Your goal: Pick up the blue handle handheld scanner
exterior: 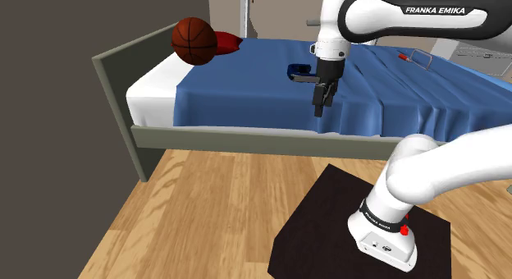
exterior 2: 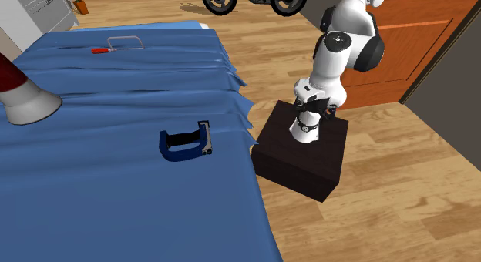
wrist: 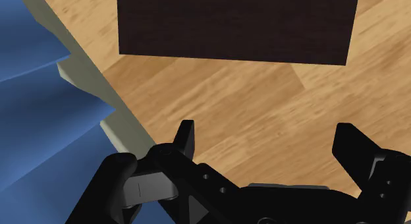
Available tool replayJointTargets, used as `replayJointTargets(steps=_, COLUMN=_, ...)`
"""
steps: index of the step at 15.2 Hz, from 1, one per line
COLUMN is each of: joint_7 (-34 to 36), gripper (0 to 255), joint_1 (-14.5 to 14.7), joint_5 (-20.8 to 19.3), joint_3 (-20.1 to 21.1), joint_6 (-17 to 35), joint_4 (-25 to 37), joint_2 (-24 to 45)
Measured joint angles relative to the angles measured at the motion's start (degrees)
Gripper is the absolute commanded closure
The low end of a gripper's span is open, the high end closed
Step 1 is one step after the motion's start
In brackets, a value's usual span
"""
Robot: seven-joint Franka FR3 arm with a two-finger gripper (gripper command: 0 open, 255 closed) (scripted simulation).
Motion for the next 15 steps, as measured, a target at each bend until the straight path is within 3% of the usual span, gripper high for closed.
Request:
replayJointTargets(steps=3, joint_7=0.49, gripper=0, joint_1=-0.77, joint_5=-0.38, joint_3=-0.49, joint_6=1.09, joint_4=1.28, joint_2=2.23)
replayJointTargets(steps=15, joint_7=4.69, gripper=0, joint_1=-7.18, joint_5=-2.71, joint_3=-6.02, joint_6=9.22, joint_4=16.75, joint_2=24.46)
